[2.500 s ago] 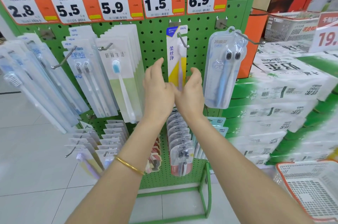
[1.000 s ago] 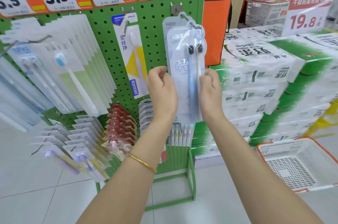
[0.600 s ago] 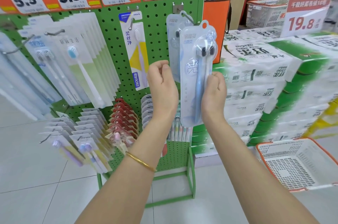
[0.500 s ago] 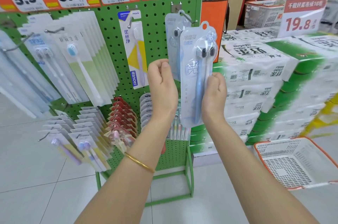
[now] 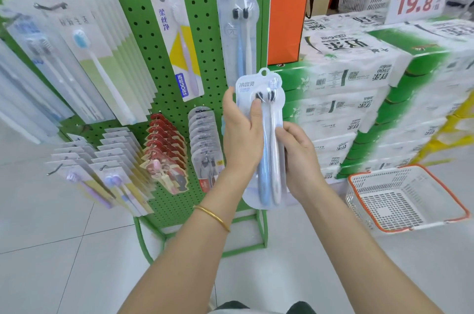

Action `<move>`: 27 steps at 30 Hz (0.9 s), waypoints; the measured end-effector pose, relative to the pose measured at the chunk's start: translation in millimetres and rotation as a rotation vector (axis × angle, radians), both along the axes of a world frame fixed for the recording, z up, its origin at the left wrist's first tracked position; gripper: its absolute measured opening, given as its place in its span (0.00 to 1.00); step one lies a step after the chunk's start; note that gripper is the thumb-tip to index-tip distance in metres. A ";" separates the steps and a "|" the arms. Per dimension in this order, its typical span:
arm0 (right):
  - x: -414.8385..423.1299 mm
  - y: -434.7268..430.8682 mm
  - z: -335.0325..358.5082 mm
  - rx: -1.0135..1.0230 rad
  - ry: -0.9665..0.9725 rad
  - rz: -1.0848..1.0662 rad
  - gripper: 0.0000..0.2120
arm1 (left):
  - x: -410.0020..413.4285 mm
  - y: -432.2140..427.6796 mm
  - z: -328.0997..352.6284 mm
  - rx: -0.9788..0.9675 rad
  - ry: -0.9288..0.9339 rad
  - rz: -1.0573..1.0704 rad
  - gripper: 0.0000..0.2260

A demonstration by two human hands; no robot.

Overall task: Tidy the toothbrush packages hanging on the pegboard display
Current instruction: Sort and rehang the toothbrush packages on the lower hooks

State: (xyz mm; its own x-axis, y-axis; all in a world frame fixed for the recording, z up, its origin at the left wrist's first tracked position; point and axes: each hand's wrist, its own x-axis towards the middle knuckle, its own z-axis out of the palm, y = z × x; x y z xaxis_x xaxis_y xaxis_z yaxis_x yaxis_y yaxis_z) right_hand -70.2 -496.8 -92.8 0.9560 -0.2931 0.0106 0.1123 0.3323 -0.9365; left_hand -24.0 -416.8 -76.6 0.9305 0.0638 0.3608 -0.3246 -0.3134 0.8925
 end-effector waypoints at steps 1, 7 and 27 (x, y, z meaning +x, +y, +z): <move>-0.6 -0.2 -2.1 0.052 0.014 0.003 0.08 | -2.7 -1.1 -6.8 0.078 -0.018 0.017 0.26; 4.1 -9.1 -20.5 0.255 0.122 -0.001 0.09 | -20.7 -0.1 -34.8 0.403 0.033 -0.037 0.31; 28.6 -38.4 -37.5 0.417 0.209 -0.241 0.11 | -26.7 8.0 -51.1 1.059 0.156 -0.448 0.53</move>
